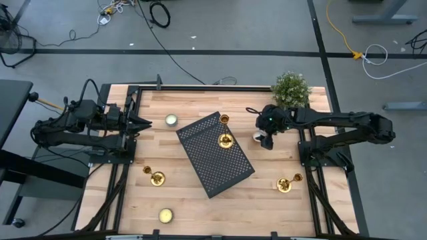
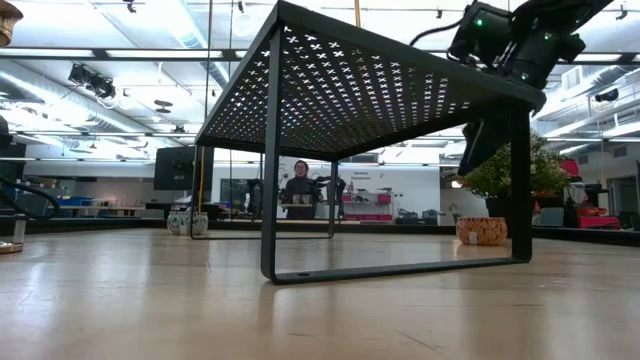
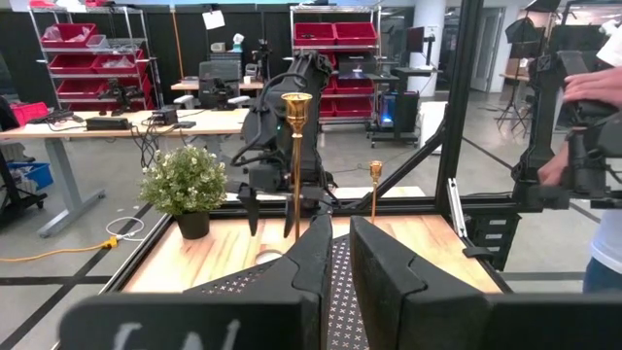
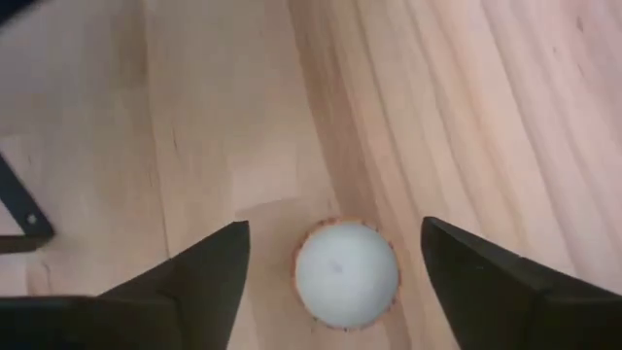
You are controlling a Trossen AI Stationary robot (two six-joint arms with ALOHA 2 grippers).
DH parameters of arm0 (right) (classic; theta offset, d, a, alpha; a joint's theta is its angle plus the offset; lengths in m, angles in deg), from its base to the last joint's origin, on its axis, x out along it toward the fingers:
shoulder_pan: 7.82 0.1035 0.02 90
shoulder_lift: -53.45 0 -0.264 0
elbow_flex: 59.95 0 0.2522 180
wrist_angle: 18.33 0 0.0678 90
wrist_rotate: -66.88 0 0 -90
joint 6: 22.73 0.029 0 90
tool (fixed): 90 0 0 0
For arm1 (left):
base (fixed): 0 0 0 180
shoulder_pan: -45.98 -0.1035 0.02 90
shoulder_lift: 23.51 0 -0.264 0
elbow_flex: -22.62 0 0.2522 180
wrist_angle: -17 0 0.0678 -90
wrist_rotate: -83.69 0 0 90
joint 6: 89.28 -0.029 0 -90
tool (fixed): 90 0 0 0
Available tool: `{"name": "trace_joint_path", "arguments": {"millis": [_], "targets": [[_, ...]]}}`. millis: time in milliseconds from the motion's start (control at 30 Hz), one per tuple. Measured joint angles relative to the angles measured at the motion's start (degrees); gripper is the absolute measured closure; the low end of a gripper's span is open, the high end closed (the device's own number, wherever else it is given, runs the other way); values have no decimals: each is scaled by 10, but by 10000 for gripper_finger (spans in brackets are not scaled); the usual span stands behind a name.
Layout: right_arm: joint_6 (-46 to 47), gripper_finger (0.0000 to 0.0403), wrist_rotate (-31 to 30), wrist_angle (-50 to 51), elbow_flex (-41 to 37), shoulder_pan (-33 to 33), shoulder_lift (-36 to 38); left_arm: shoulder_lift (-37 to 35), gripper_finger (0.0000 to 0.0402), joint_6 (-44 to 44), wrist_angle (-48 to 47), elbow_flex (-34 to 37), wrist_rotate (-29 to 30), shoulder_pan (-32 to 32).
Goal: Pick & Place candle stick holders
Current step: Put the orange scented candle on the shelf
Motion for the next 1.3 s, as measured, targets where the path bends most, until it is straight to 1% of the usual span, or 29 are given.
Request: {"name": "trace_joint_path", "arguments": {"millis": [233,467,700,867,1200,1300], "targets": [[0,54,7,0,-17,-9,0,0,356,0,0,0,0,0],[-2,34,9,-18,-35,-16,-1,0,356,0,0,0,0,0],[-20,32,6,-27,-48,-16,-23,0,356,0,0,0,0,0],[-36,32,-25,-42,-48,-16,-35,0,356,0,0,0,0,0],[-44,32,-11,-44,-48,-16,-52,0,356,0,0,0,0,0],[-46,32,-20,-44,-48,-16,-53,0,356,0,0,0,0,0]]}}
